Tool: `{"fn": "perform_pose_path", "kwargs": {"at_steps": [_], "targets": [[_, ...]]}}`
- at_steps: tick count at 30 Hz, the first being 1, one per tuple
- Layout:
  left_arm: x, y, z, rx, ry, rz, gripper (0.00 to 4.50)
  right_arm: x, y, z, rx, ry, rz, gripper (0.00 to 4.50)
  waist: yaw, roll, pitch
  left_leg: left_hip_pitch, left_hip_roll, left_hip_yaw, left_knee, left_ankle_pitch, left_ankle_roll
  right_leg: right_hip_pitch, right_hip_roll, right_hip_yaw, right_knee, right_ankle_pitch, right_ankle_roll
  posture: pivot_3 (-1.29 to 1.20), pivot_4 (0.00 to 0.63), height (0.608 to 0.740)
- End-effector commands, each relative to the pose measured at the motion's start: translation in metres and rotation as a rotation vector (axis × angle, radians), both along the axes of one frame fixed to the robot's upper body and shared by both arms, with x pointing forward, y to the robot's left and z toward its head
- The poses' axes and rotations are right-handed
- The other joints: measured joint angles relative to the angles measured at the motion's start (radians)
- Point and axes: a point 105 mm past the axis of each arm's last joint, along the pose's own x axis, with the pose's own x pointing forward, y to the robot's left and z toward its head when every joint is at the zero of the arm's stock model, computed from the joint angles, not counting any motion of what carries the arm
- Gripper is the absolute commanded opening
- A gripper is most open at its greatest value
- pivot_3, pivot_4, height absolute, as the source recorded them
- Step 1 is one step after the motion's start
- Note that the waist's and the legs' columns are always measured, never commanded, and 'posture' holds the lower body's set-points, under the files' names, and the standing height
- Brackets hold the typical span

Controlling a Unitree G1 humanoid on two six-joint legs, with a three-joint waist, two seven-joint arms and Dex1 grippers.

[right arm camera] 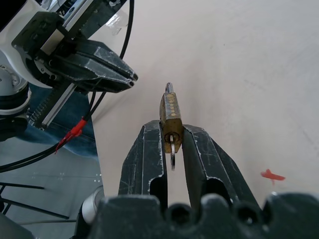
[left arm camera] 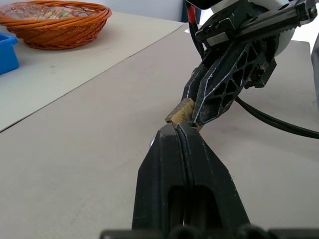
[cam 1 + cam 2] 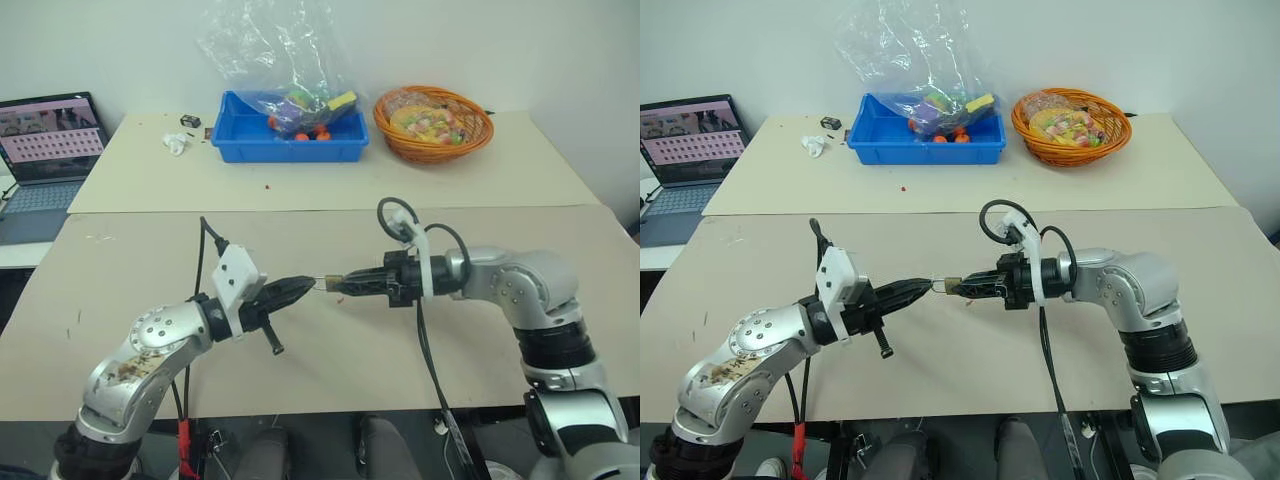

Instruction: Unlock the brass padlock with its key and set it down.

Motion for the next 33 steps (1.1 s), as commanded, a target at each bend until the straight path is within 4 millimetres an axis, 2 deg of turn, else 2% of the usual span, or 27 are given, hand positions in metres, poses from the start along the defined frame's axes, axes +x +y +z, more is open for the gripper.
{"fn": "perform_pose_path", "kwargs": {"at_steps": [1, 4, 11, 27, 33], "targets": [[-0.005, -0.004, 0.012, -0.013, -0.048, -0.021, 0.07, -0.007, 0.003, 0.020, 0.057, -0.059, 0.044, 0.12, 0.000, 0.000, 0.000, 0.000, 0.000, 0.000, 0.000, 0.000, 0.000, 0.000, 0.000, 0.000, 0.000, 0.000, 0.000, 0.00, 0.150, 0.728], [-0.006, -0.004, 0.010, -0.013, -0.040, -0.023, 0.07, -0.010, 0.005, 0.032, 0.098, -0.064, 0.064, 0.12, 0.000, 0.000, 0.000, 0.000, 0.000, 0.000, 0.000, 0.000, 0.000, 0.000, 0.000, 0.000, 0.000, 0.000, 0.000, 0.00, 0.150, 0.728], [-0.008, -0.004, 0.008, -0.012, -0.035, -0.021, 0.07, -0.017, 0.009, 0.046, 0.126, -0.076, 0.093, 0.12, 0.001, 0.000, 0.000, 0.000, 0.000, 0.000, 0.000, 0.000, 0.000, 0.000, 0.000, 0.000, 0.000, 0.000, 0.000, 0.00, 0.150, 0.728], [-0.009, -0.004, 0.009, -0.023, -0.034, -0.018, 0.07, -0.037, 0.008, 0.047, 0.120, -0.104, 0.185, 0.12, 0.001, 0.000, 0.000, 0.000, 0.000, 0.000, 0.000, 0.000, 0.000, 0.000, 0.000, 0.000, 0.000, 0.000, 0.000, 0.00, 0.150, 0.728], [-0.009, -0.005, 0.009, -0.022, -0.033, -0.016, 0.07, -0.039, 0.005, 0.047, 0.125, -0.103, 0.195, 0.12, 0.001, 0.000, 0.000, 0.000, 0.000, 0.000, 0.000, 0.000, 0.000, 0.000, 0.001, 0.000, 0.000, 0.000, 0.000, 0.00, 0.150, 0.728]]}}
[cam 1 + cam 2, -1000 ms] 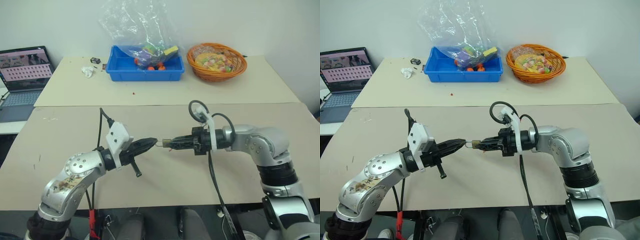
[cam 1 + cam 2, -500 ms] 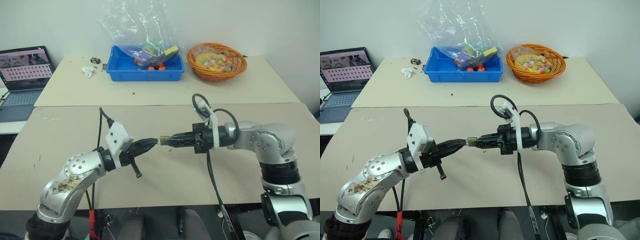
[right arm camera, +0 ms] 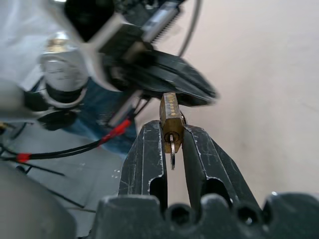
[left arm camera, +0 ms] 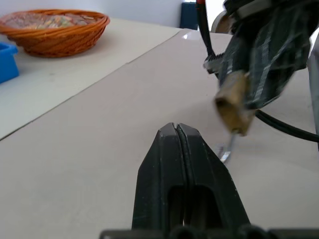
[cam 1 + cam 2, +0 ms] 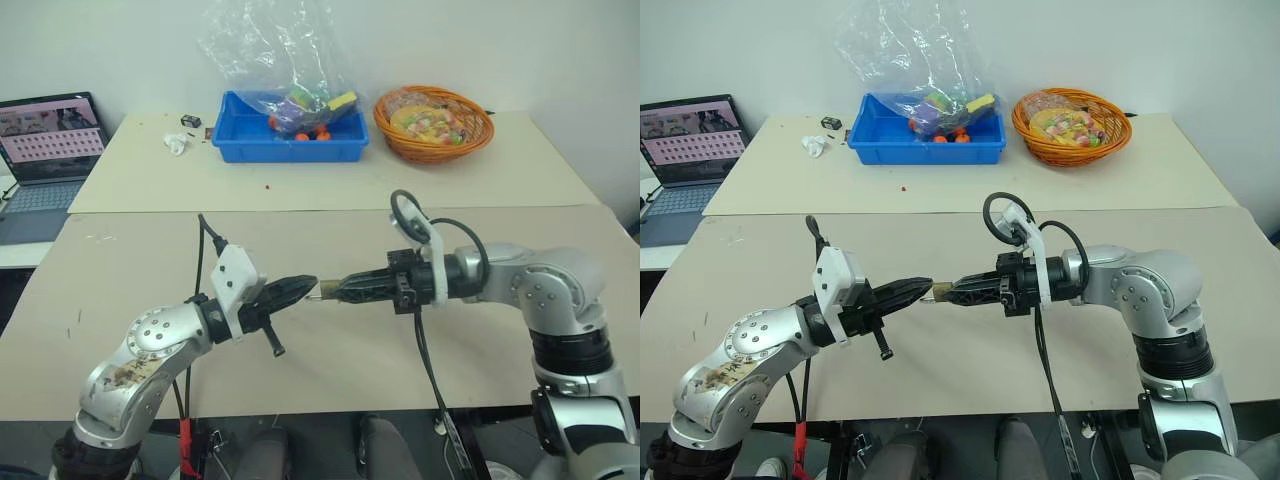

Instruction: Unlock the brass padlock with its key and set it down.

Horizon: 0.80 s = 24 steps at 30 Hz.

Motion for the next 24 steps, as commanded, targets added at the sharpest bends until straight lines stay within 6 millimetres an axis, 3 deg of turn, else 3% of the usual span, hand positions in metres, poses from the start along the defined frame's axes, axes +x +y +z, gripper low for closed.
{"fn": "perform_pose_path", "kwargs": {"at_steps": [1, 14, 24], "targets": [[-0.004, -0.003, 0.007, -0.015, -0.027, -0.014, 0.07, -0.003, -0.001, 0.015, 0.052, -0.058, 0.020, 0.12, 0.000, 0.000, 0.000, 0.000, 0.000, 0.000, 0.000, 0.000, 0.000, 0.000, 0.000, 0.000, 0.000, 0.000, 0.000, 0.00, 0.150, 0.728], [-0.001, -0.003, 0.010, -0.018, -0.042, -0.004, 0.07, 0.015, 0.004, 0.021, 0.066, -0.058, -0.063, 0.12, 0.000, 0.000, 0.000, 0.000, 0.000, 0.000, 0.000, 0.000, 0.000, 0.000, 0.000, 0.000, 0.000, 0.000, 0.000, 0.00, 0.150, 0.728], [-0.001, -0.001, 0.008, -0.024, -0.035, 0.003, 0.07, 0.017, 0.002, 0.030, 0.107, -0.025, -0.067, 0.12, 0.000, 0.000, 0.000, 0.000, 0.000, 0.000, 0.000, 0.000, 0.000, 0.000, 0.000, 0.000, 0.000, 0.000, 0.000, 0.00, 0.150, 0.728]]}}
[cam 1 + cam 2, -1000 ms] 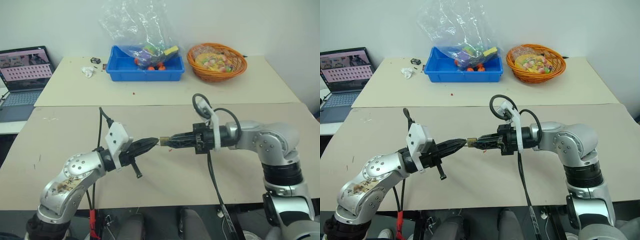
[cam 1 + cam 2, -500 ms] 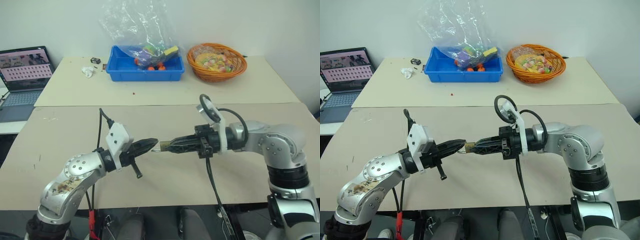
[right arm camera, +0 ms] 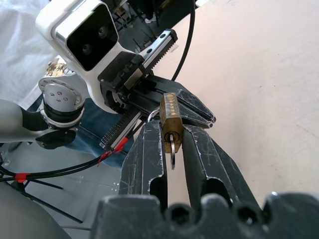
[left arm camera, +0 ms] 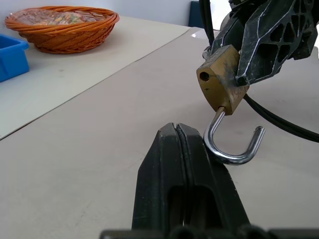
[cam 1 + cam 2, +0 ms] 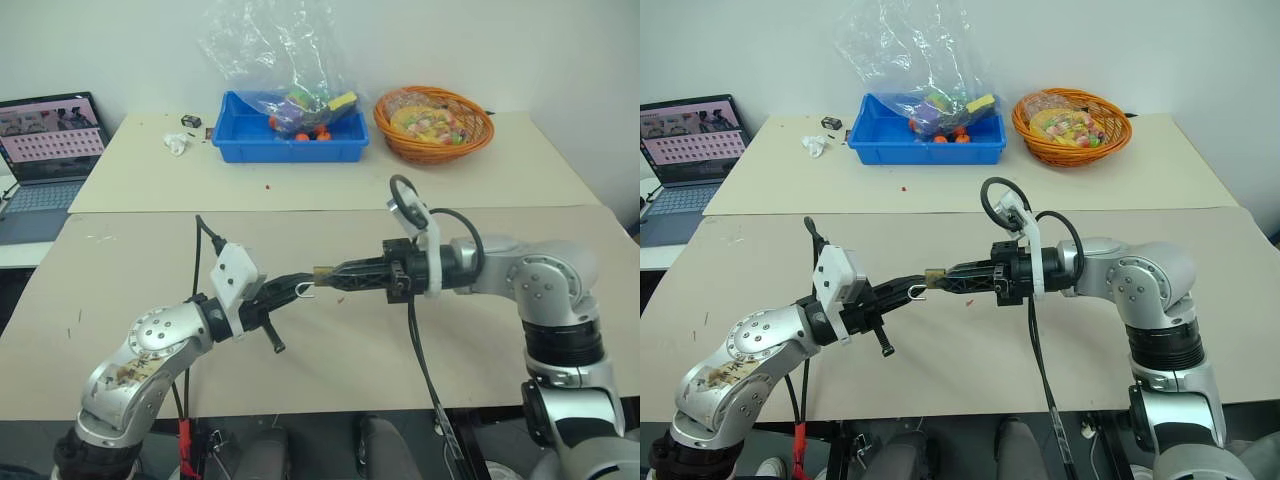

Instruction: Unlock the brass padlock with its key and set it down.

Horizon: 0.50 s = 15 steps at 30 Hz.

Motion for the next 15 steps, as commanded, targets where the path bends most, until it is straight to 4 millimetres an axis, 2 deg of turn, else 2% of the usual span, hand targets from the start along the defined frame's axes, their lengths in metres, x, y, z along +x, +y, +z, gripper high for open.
{"fn": "perform_pose_path", "kwargs": {"at_steps": [1, 6, 8, 9, 12, 15], "targets": [[-0.004, -0.002, 0.007, -0.018, -0.029, -0.019, 0.07, 0.000, -0.005, 0.021, 0.062, -0.032, 0.002, 0.12, 0.000, 0.000, 0.000, 0.000, 0.000, 0.000, 0.000, 0.000, 0.000, 0.000, 0.000, 0.000, 0.000, 0.000, 0.000, 0.00, 0.150, 0.728], [-0.002, 0.000, 0.004, -0.006, -0.034, 0.000, 0.07, 0.006, -0.012, 0.026, 0.094, 0.035, -0.016, 0.12, 0.000, 0.000, 0.000, 0.000, 0.000, 0.000, 0.000, 0.000, 0.000, 0.000, 0.000, 0.000, 0.000, 0.000, 0.000, 0.00, 0.150, 0.728], [0.000, 0.004, 0.002, 0.019, -0.043, 0.016, 0.07, 0.012, -0.017, 0.021, 0.091, 0.089, -0.042, 0.12, -0.001, 0.000, 0.000, 0.000, 0.000, 0.000, 0.000, 0.000, 0.000, 0.000, 0.000, 0.000, 0.000, 0.000, 0.000, 0.00, 0.150, 0.728], [0.000, 0.005, 0.000, 0.039, -0.050, 0.020, 0.07, 0.017, -0.020, 0.015, 0.074, 0.121, -0.068, 0.12, -0.001, 0.000, 0.000, 0.000, 0.000, 0.000, 0.000, 0.000, 0.000, 0.000, 0.000, 0.000, 0.000, 0.000, 0.000, 0.00, 0.150, 0.728], [-0.007, 0.008, -0.001, 0.131, -0.111, -0.028, 0.07, 0.039, -0.034, -0.036, -0.075, 0.271, -0.197, 0.12, 0.000, 0.000, 0.000, 0.000, 0.000, 0.000, 0.000, 0.000, 0.000, 0.000, 0.000, 0.000, 0.000, 0.000, 0.000, 0.00, 0.150, 0.728], [-0.010, 0.009, 0.000, 0.194, -0.158, -0.058, 0.07, 0.045, -0.042, -0.067, -0.179, 0.333, -0.228, 0.12, 0.001, 0.000, 0.000, 0.000, 0.000, 0.001, 0.000, 0.000, 0.000, 0.000, 0.000, 0.000, 0.000, 0.000, 0.000, 0.00, 0.150, 0.728]]}}
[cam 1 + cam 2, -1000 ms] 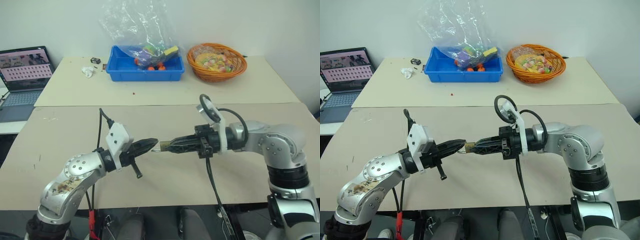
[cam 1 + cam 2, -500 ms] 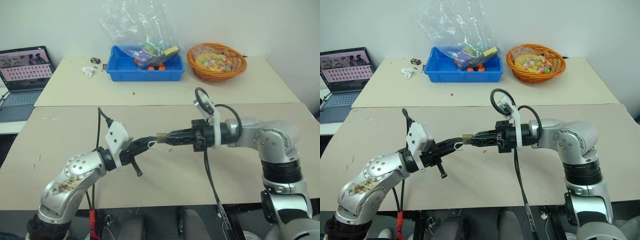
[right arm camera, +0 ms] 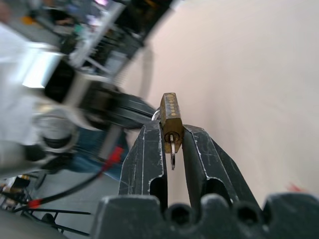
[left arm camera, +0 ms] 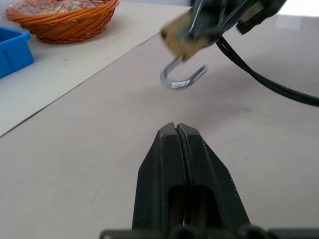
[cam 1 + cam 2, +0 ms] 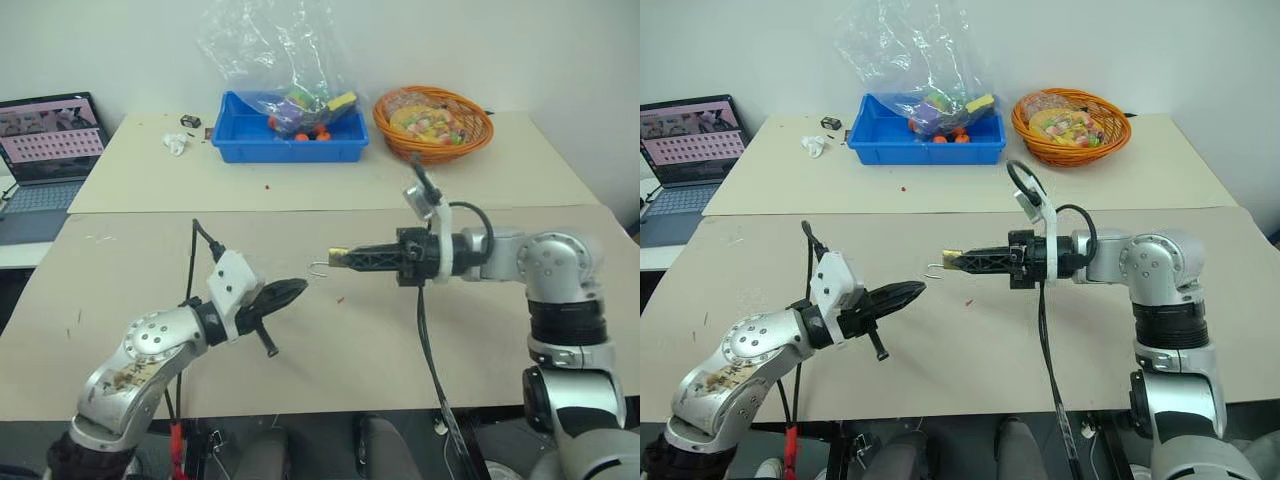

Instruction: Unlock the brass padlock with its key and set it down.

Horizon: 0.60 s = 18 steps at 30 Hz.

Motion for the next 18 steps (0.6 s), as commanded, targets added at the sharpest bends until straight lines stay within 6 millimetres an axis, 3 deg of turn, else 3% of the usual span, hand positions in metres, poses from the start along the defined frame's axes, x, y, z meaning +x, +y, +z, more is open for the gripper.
{"fn": "perform_pose_path", "kwargs": {"at_steps": [1, 6, 10, 12, 18], "targets": [[-0.007, -0.005, 0.009, 0.071, -0.104, -0.069, 0.07, 0.005, -0.005, -0.025, -0.073, 0.042, -0.001, 0.12, 0.000, 0.000, 0.000, 0.000, 0.000, 0.000, 0.000, 0.000, 0.000, 0.000, 0.000, 0.000, 0.000, 0.000, 0.000, 0.00, 0.150, 0.728], [-0.010, -0.007, 0.016, 0.120, -0.165, -0.099, 0.07, 0.010, -0.012, -0.050, -0.126, 0.111, -0.006, 0.12, -0.001, 0.000, 0.000, 0.000, 0.000, 0.000, 0.000, 0.000, 0.000, 0.000, 0.000, 0.000, 0.000, 0.000, 0.000, 0.00, 0.150, 0.728], [-0.012, -0.007, 0.017, 0.128, -0.181, -0.103, 0.07, 0.014, -0.014, -0.055, -0.127, 0.141, -0.015, 0.12, -0.003, 0.000, 0.000, 0.000, 0.000, 0.000, 0.000, 0.000, 0.000, 0.000, 0.000, 0.000, 0.000, 0.000, 0.000, 0.00, 0.150, 0.728], [-0.012, -0.005, 0.015, 0.125, -0.173, -0.098, 0.00, 0.019, -0.016, -0.058, -0.127, 0.152, -0.040, 1.14, -0.004, 0.000, 0.000, 0.000, 0.001, 0.000, 0.000, 0.000, 0.000, 0.000, 0.000, 0.000, 0.000, 0.000, 0.000, 0.00, 0.150, 0.728], [-0.013, -0.002, 0.010, 0.133, -0.171, -0.100, 0.00, 0.031, -0.029, -0.062, -0.148, 0.132, -0.094, 3.15, -0.004, 0.000, 0.000, 0.000, 0.001, 0.000, 0.000, 0.000, 0.000, 0.000, 0.000, 0.000, 0.000, 0.000, 0.000, 0.00, 0.150, 0.728]]}}
